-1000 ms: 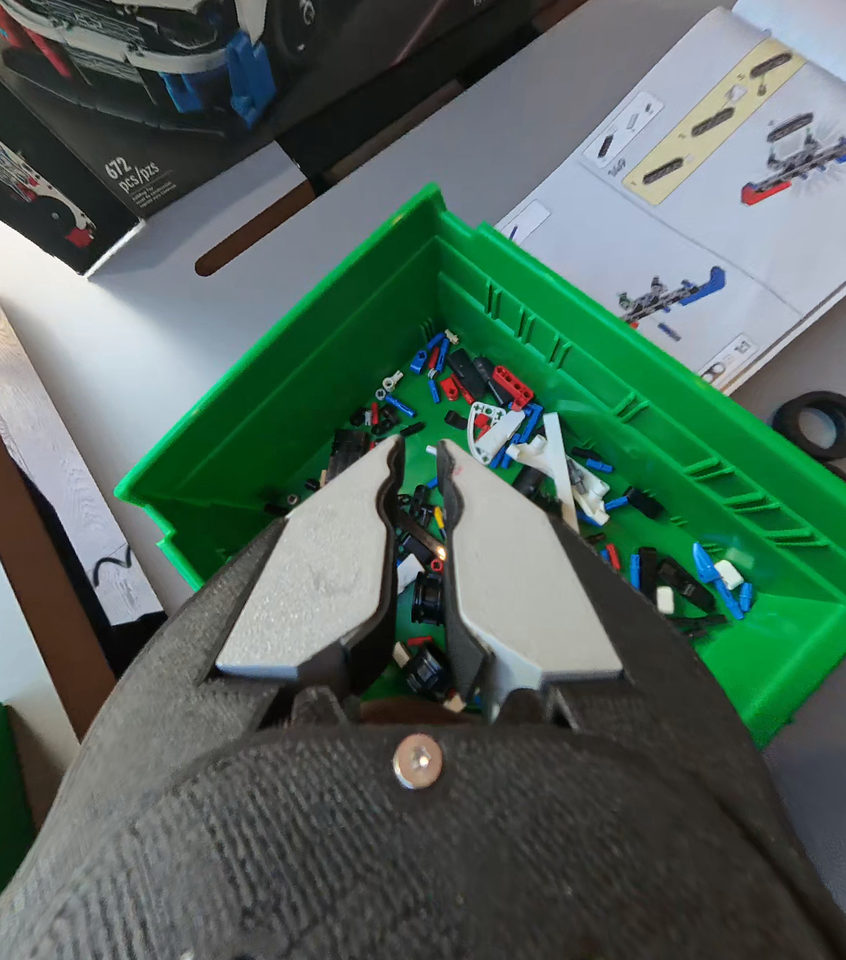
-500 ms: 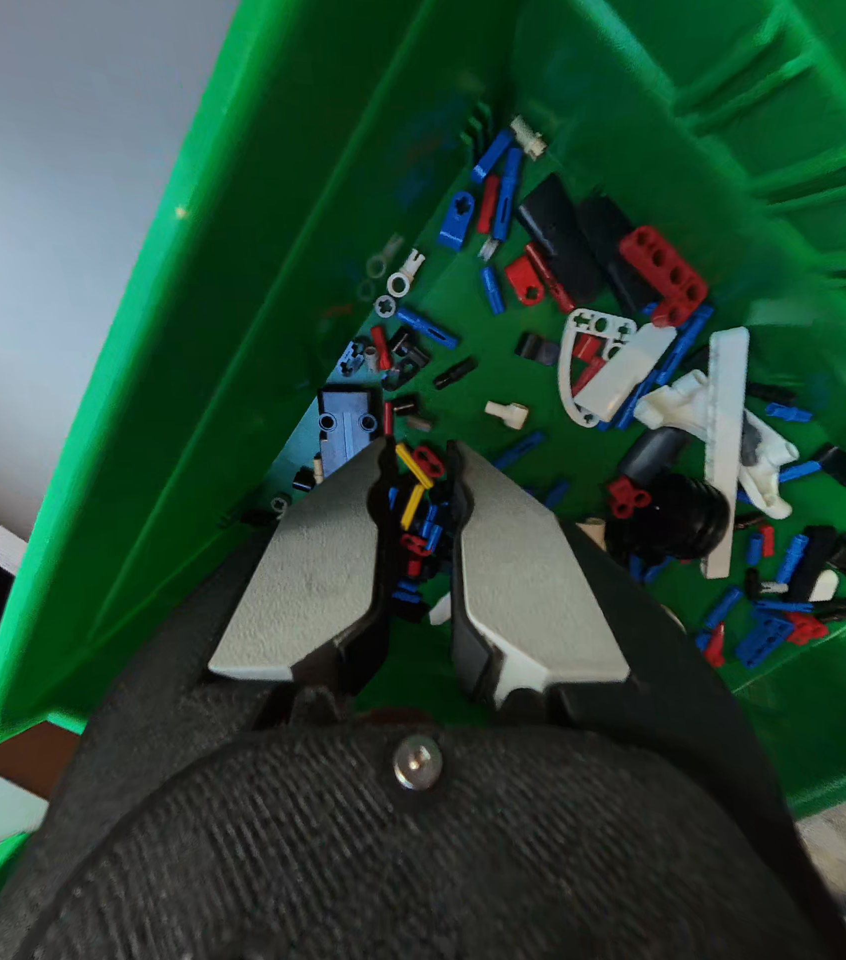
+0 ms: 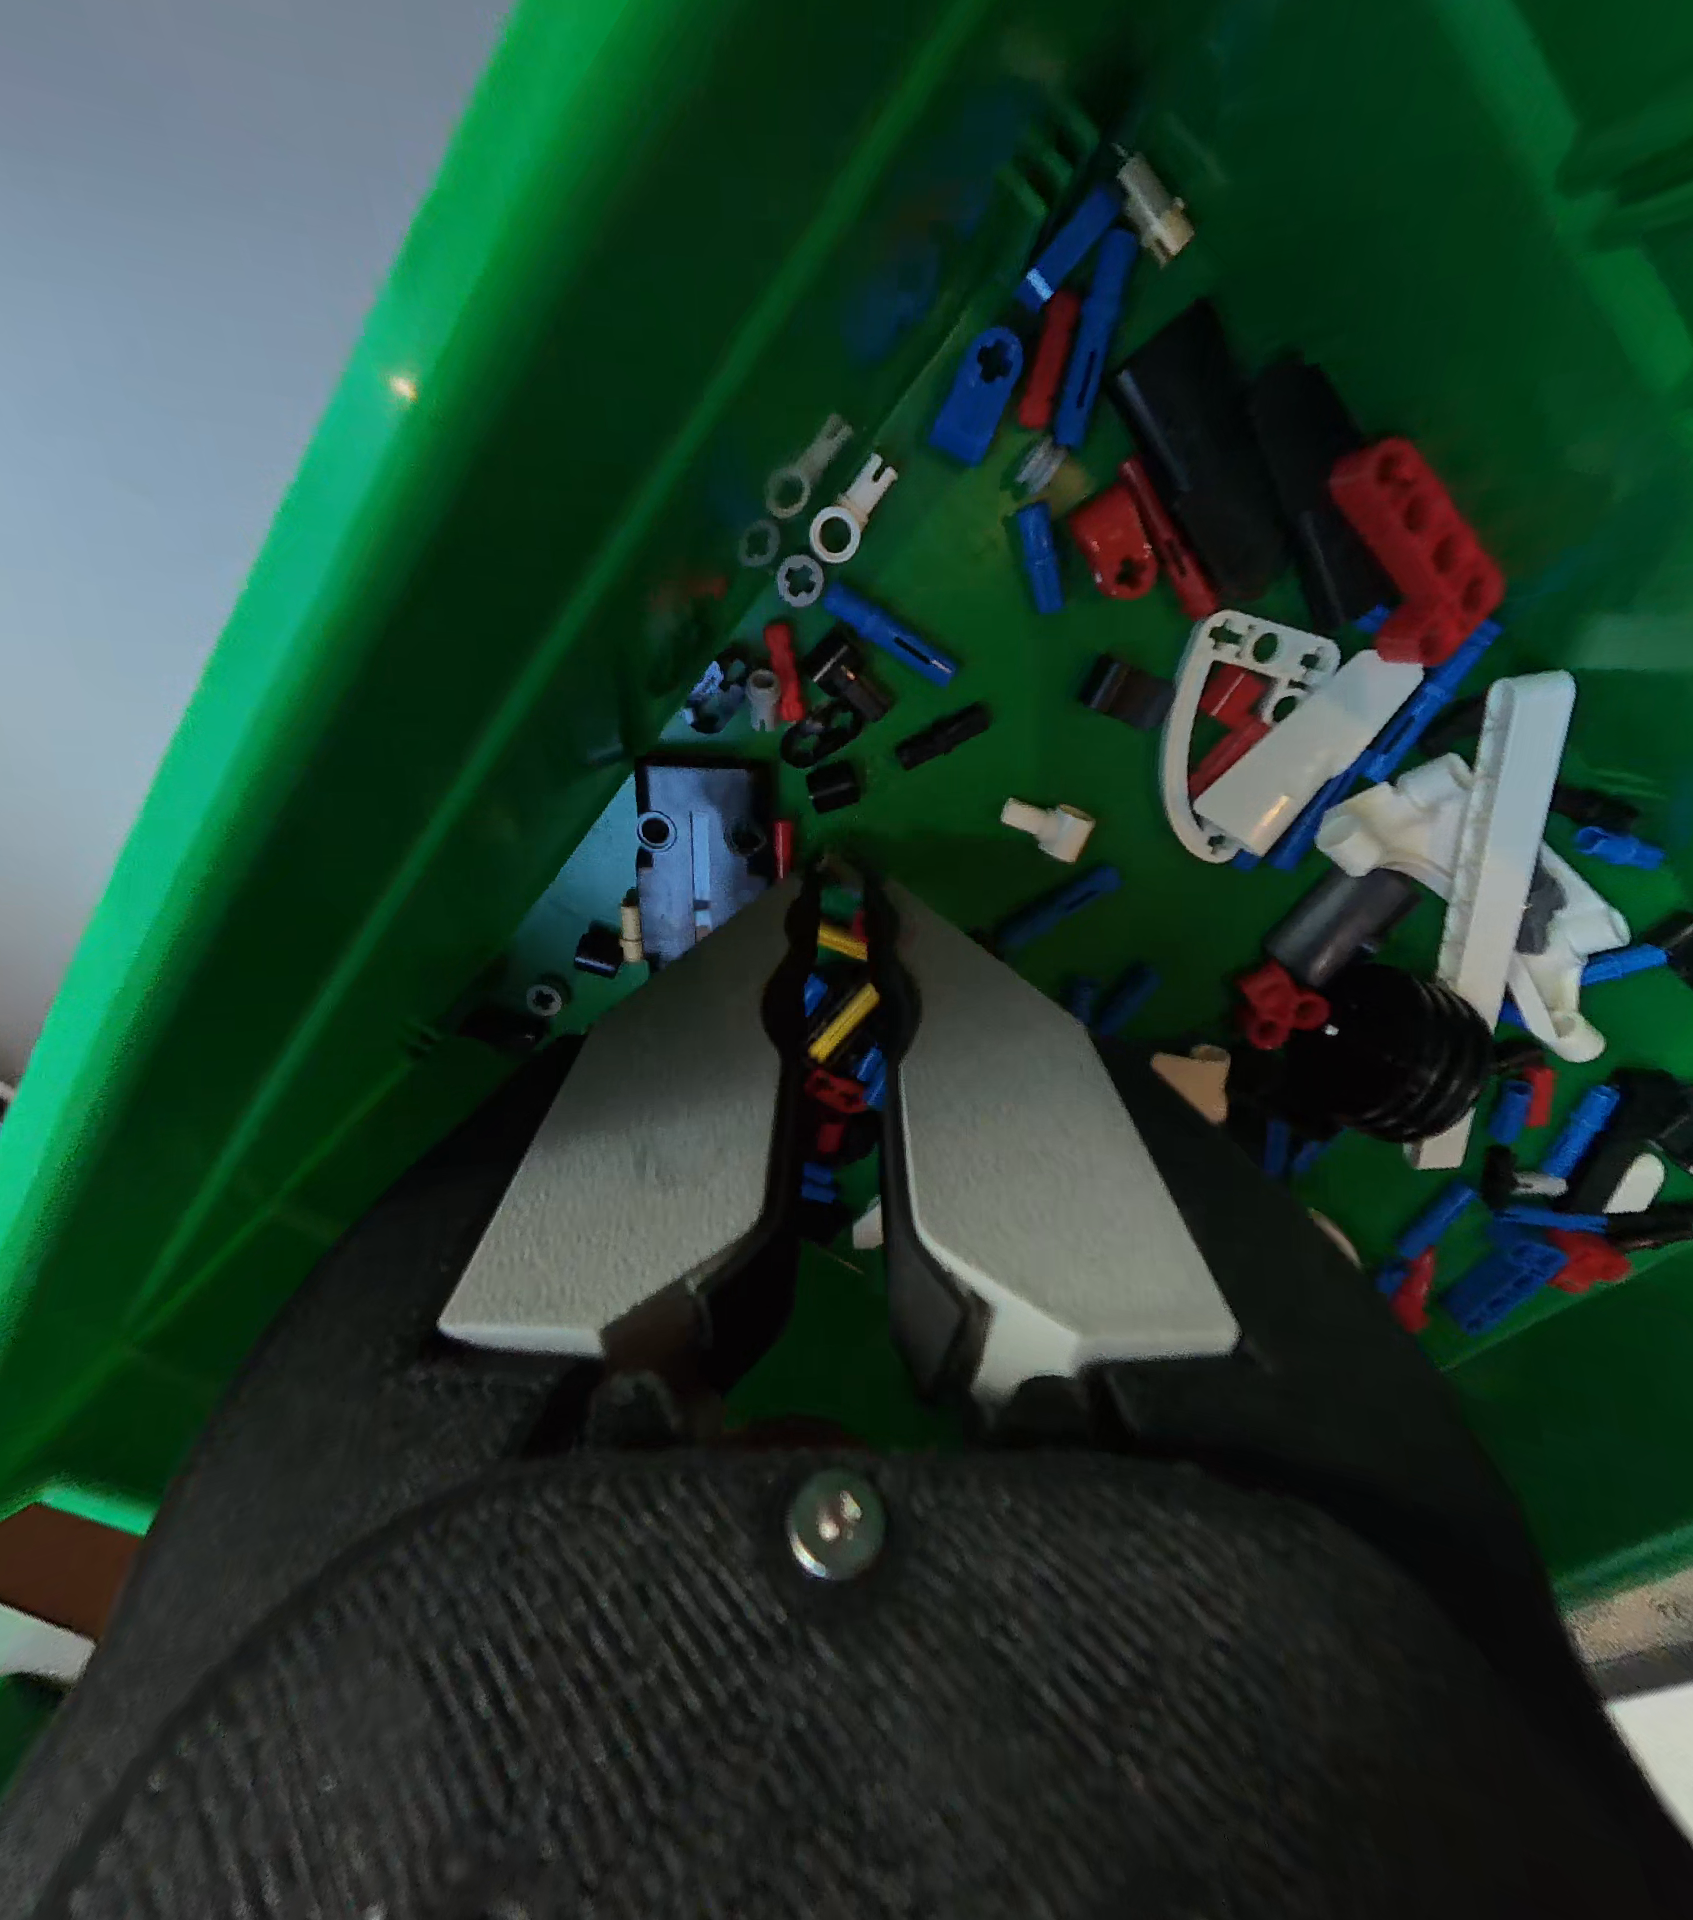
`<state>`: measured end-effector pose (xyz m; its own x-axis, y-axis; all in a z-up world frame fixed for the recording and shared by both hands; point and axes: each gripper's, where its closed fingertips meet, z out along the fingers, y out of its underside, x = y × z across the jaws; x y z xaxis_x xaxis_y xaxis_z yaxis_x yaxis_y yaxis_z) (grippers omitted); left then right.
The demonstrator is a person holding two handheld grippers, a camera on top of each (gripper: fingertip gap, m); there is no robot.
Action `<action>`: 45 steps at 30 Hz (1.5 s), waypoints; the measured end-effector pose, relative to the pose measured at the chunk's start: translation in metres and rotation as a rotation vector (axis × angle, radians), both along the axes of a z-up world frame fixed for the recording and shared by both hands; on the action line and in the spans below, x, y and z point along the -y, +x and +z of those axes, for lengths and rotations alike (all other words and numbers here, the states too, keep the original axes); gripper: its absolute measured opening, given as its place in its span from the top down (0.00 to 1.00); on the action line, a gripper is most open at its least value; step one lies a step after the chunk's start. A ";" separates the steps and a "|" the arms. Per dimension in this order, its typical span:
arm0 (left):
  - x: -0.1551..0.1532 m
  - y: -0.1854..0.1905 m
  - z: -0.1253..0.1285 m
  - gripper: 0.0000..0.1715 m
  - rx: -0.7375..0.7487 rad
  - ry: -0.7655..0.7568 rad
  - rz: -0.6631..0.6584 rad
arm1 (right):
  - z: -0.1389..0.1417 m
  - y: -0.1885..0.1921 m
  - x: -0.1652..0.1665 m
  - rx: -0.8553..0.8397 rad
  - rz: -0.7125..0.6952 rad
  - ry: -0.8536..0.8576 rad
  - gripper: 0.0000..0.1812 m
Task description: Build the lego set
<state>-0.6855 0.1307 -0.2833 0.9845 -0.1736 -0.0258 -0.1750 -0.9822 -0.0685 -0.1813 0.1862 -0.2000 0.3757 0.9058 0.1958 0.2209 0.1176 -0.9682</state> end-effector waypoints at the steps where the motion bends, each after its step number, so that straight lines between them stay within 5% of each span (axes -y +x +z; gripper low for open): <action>1: 0.001 0.001 0.001 0.96 0.002 0.006 -0.010 | 0.000 0.000 0.000 0.002 0.001 0.004 0.80; 7: 0.003 0.009 0.009 0.97 0.007 0.023 -0.068 | 0.001 0.000 0.001 -0.005 0.006 0.000 0.81; 11: 0.004 0.029 0.029 0.97 0.005 0.138 -0.311 | 0.003 0.001 0.000 -0.020 0.004 0.001 0.81; 15: 0.016 0.078 0.064 0.97 0.009 0.349 -0.656 | 0.004 0.002 0.001 -0.028 0.008 0.002 0.81; 22: 0.013 0.199 0.119 0.97 0.146 0.438 -0.892 | 0.006 0.003 0.003 -0.045 0.019 0.006 0.83; 28: 0.006 0.315 0.063 0.97 0.192 0.241 -1.176 | 0.007 0.003 0.007 -0.052 0.033 0.021 0.84; 32: 0.015 0.358 0.018 0.97 0.173 0.133 -1.324 | 0.008 0.003 0.009 -0.055 0.042 0.033 0.85; 36: 0.020 0.374 -0.007 0.97 0.157 0.070 -1.365 | 0.009 0.003 0.010 -0.059 0.052 0.034 0.85; 45: 0.019 0.375 -0.005 0.92 0.230 0.101 -1.334 | 0.012 0.005 0.010 -0.092 0.065 0.013 0.86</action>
<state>-0.3109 0.1115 -0.2882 0.0530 -0.9975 0.0460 -0.9561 -0.0639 -0.2861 -0.1764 0.1761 -0.1875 0.3331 0.9266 0.1746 0.1226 0.1411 -0.9824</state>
